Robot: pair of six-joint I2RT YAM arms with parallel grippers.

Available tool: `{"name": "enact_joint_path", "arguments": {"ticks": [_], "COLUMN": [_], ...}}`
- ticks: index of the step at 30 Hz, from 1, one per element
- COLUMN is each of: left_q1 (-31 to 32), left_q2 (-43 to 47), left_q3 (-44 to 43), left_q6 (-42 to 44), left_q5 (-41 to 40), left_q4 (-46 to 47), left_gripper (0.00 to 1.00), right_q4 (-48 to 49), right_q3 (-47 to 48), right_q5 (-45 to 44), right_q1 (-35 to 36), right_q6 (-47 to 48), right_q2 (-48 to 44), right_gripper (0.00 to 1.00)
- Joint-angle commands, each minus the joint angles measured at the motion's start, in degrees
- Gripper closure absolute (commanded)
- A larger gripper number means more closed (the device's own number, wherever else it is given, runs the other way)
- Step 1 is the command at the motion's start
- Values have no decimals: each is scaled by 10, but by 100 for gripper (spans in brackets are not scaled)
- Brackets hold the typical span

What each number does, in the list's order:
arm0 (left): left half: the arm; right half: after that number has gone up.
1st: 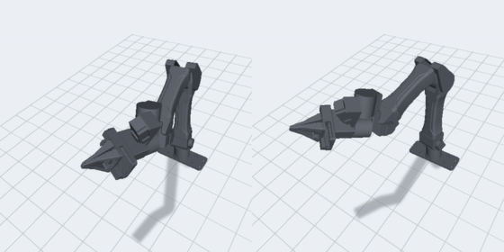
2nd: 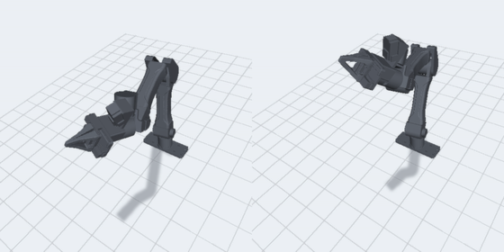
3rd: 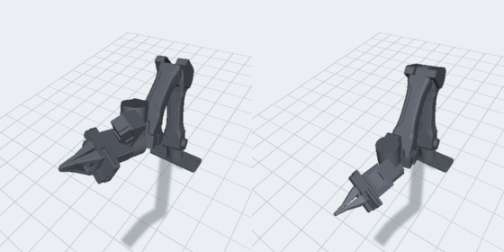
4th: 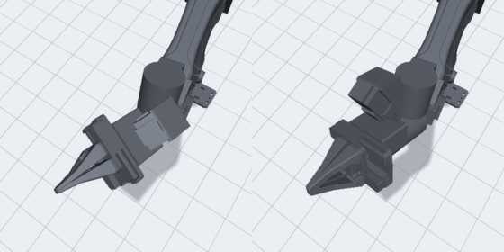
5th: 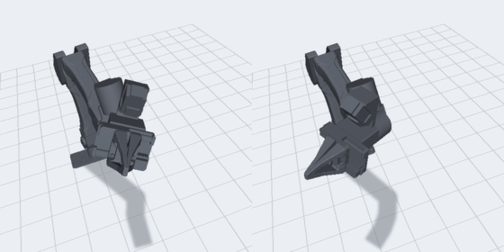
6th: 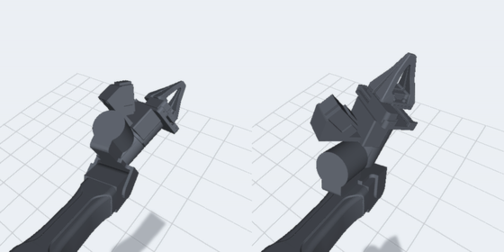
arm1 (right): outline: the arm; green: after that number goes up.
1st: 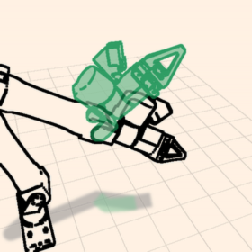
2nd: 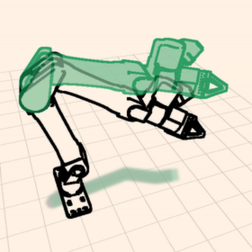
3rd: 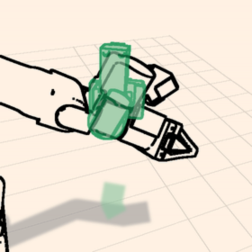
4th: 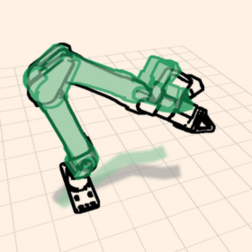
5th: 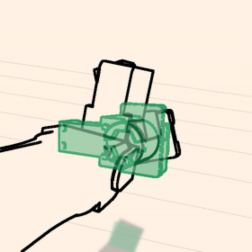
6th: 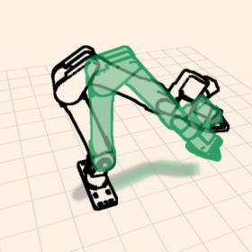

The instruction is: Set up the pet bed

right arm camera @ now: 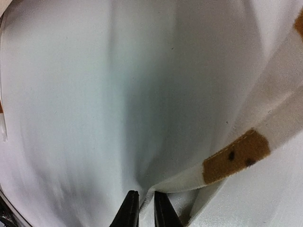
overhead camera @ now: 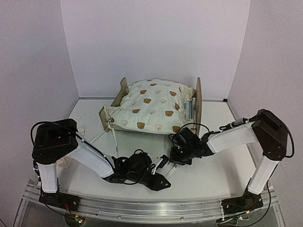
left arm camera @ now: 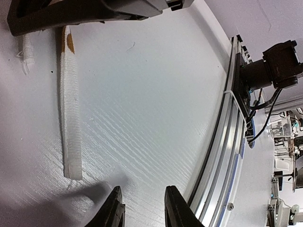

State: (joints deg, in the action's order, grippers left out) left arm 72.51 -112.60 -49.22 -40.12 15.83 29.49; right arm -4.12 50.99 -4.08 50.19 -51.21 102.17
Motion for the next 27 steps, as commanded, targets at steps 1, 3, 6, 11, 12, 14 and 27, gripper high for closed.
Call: {"name": "enact_joint_path", "arguments": {"ticks": [1,3,6,11,12,14,27], "left_q1": [5,7,9,12,12,12,11], "left_q2": [6,14,26,48,52,64,161], "left_q3": [-29,-33,-39,-54,-56,-62,-68], "left_q6": [23,29,41,58,60,66,106], "left_q5": [-30,-48,-60,-81,-86,-94,-246], "left_q4": [-20,-42,-67,-111,-118,-135,-320], "left_gripper": [66,64,62,61,61,61,53], "right_q4": [-31,-37,-46,-52,-55,-66,-180], "right_q3": [-24,-27,-27,-16,-13,-8,-12], "right_q5": [3,5,15,35,36,36,-9], "right_q1": [4,4,4,4,4,4,23], "right_q6": [13,21,36,65,73,84,80], "right_q2": [-37,-54,-77,-103,-108,-124,-149], "right_gripper": [81,76,70,58,57,54,39]}}
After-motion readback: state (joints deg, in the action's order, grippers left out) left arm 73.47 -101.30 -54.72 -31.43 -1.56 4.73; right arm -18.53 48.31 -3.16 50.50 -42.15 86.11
